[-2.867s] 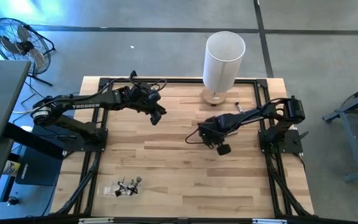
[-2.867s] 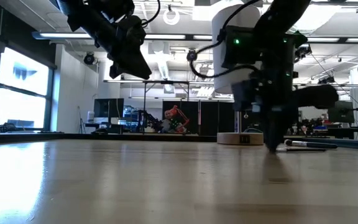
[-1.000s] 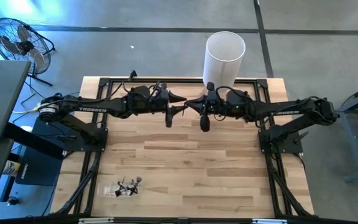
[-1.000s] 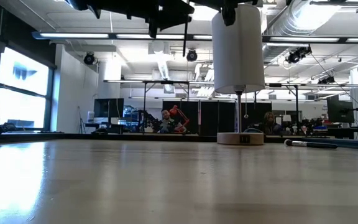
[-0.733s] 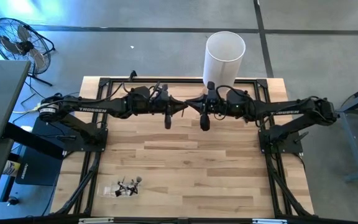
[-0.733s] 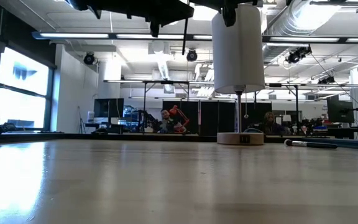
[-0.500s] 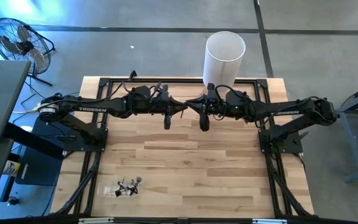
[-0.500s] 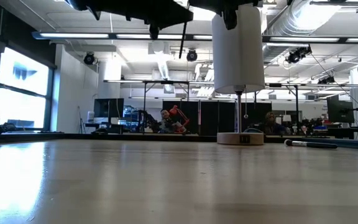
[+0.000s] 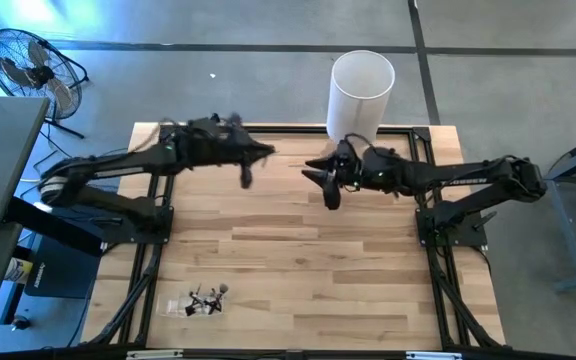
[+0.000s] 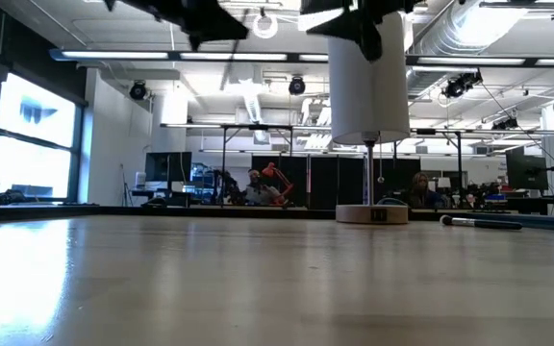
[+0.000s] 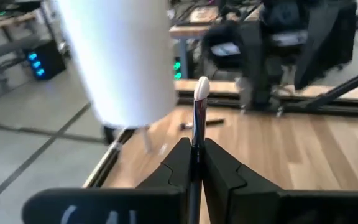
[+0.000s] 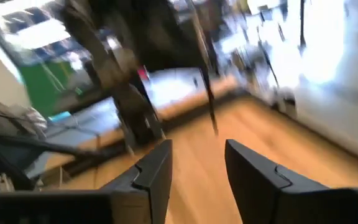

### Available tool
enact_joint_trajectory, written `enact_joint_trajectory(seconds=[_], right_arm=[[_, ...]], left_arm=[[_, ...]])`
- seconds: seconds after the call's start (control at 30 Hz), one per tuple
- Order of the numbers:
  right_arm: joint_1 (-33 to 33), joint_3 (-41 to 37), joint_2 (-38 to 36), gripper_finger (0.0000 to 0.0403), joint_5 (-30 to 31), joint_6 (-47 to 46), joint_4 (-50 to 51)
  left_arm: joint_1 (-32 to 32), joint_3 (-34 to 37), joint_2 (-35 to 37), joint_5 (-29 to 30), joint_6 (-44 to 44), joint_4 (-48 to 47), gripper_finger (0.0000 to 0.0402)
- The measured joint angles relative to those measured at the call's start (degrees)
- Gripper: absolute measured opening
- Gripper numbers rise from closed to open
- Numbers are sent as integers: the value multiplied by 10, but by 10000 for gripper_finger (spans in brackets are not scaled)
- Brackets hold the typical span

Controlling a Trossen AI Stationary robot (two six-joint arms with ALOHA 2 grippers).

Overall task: Put items in baskets/containers
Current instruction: Put the eyeshadow brush into the transparent organizer

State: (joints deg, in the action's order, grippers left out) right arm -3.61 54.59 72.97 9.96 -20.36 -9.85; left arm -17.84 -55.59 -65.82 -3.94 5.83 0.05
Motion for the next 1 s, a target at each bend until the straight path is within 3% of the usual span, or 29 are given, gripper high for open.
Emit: enact_joint_trajectory(seconds=[0.23, 0.4, 0.5, 0.73, 1.0], right_arm=[[40, 0, 1, 87, 92, -169, 188], [73, 0, 1, 26, 118, -225, 247], [88, 0, 1, 4, 125, -227, 245], [125, 0, 1, 16, 107, -227, 242], [177, 0, 1, 4, 107, -227, 242]], left_arm=[[-31, 0, 122, 0, -2, -168, 19], [21, 13, 177, 47, -53, -228, 20], [93, 56, 205, 134, -101, -213, 15], [344, 167, 223, 387, -268, -127, 12], [682, 150, 131, 727, -420, -125, 12]])
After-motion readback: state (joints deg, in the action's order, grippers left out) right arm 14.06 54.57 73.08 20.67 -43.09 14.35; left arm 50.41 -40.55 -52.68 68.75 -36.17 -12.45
